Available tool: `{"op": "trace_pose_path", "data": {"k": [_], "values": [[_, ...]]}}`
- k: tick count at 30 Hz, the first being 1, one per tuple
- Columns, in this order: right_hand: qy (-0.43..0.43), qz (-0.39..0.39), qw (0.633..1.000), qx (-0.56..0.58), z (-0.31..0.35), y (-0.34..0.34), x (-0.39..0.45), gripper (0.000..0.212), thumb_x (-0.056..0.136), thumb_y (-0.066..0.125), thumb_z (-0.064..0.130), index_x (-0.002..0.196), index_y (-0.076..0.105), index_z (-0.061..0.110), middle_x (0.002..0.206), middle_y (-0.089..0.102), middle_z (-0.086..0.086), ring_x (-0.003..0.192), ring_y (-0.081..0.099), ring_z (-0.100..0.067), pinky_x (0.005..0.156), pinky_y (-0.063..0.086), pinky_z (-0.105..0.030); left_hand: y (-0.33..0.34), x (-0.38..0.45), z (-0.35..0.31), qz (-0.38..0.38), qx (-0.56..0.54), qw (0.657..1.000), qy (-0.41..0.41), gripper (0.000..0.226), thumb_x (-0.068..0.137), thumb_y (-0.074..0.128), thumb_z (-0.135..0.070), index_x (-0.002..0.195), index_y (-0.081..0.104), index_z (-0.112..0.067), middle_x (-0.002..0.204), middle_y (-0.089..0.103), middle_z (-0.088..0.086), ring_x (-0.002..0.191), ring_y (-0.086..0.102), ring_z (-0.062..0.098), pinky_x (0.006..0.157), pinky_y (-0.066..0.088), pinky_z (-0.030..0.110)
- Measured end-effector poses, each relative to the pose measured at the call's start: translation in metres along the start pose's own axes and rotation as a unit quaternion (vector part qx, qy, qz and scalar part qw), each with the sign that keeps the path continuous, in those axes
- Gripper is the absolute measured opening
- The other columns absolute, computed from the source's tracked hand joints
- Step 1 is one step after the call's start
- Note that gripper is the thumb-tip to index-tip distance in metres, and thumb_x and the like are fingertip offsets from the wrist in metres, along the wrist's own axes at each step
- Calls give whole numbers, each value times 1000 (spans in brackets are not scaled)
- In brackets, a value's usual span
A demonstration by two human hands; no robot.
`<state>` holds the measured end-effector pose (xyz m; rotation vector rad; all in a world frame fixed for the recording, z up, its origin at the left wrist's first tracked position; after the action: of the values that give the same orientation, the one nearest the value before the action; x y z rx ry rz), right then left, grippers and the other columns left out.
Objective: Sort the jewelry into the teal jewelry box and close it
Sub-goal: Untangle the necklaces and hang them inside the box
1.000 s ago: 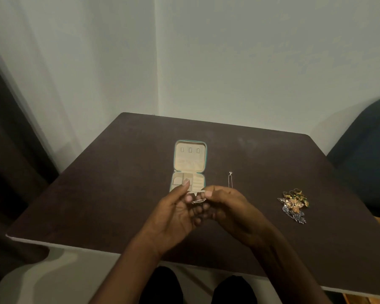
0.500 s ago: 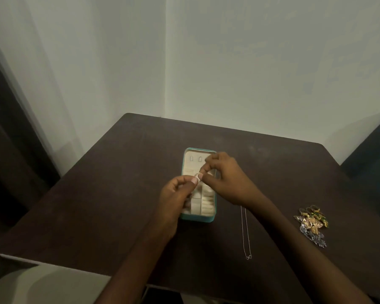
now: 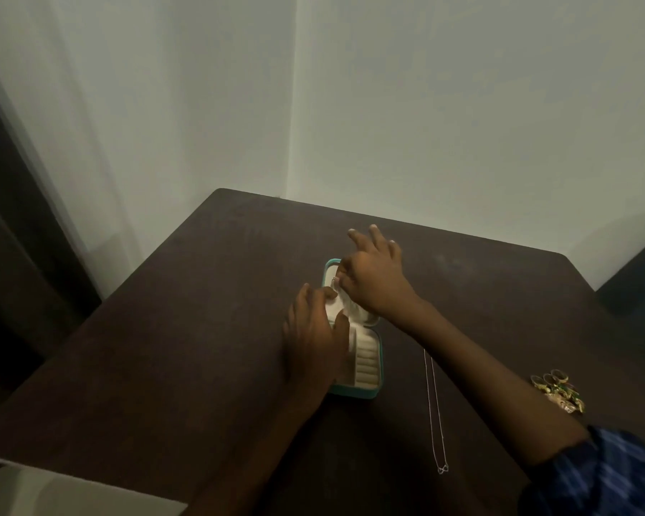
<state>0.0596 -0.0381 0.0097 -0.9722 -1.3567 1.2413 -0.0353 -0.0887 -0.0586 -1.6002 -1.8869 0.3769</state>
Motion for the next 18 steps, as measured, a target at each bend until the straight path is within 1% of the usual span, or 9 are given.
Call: {"op": "trace_pose_path", "data": {"k": [3, 5, 7, 12, 14, 16, 18], "values": [[-7, -10, 1000, -27, 0, 4, 3, 28, 94, 49, 32, 109, 66, 15, 157, 14, -6, 145, -4, -33, 113, 4, -55, 7, 0, -1, 44, 48, 998, 8, 50, 91, 50, -35, 140, 36, -29, 154, 23, 8, 141, 21, 25, 110, 22, 41], [-12, -18, 999, -36, 0, 5, 5, 29, 94, 49, 34, 107, 67, 15, 157, 14, -7, 145, -4, -33, 113, 3, -55, 13, 1, -3, 68, 95, 993, 23, 56, 93, 45, -40, 145, 27, -31, 156, 15, 10, 142, 15, 27, 112, 17, 42], [-18, -24, 998, -52, 1, 6, 6, 29, 93, 51, 35, 105, 67, 14, 157, 15, -8, 145, -3, -34, 113, 3, -55, 18, 2, -2, 79, 124, 989, 33, 59, 93, 43, -45, 147, 22, -30, 157, 13, 11, 143, 14, 29, 113, 15, 44], [-30, -55, 994, -94, 2, 4, 3, 28, 91, 55, 33, 105, 66, 11, 156, 19, -12, 145, 0, -36, 112, 3, -57, 24, 0, 1, 82, 133, 987, 43, 68, 91, 44, -51, 149, 15, -29, 156, 14, 13, 143, 14, 31, 113, 14, 46], [-38, -76, 990, -111, 5, 3, 1, 24, 87, 62, 28, 100, 68, 9, 152, 27, -16, 144, 8, -39, 111, 6, -59, 24, -1, 0, 76, 136, 986, 51, 69, 91, 45, -50, 149, 14, -29, 156, 15, 13, 143, 15, 31, 113, 13, 46], [-41, -93, 986, -135, 7, 3, -1, 19, 76, 75, 24, 86, 71, 7, 143, 42, -20, 139, 24, -43, 108, 14, -64, 23, -2, -1, 66, 144, 986, 59, 70, 91, 45, -50, 149, 13, -27, 156, 16, 13, 143, 16, 31, 113, 13, 45], [-38, -112, 981, -156, 8, 2, -2, 19, 65, 82, 21, 74, 71, 8, 135, 52, -20, 133, 35, -44, 104, 21, -66, 25, -2, 1, 71, 154, 984, 63, 70, 92, 41, -51, 149, 12, -23, 156, 14, 12, 143, 15, 30, 114, 12, 45]]}}
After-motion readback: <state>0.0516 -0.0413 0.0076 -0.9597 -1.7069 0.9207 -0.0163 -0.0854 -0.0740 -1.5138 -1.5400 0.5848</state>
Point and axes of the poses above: each hand's wrist, its own x-axis towards the middle knuckle, its own y-axis out of the palm, z = x × y, the point moved 8 cm from there along x, towards the middle knuckle
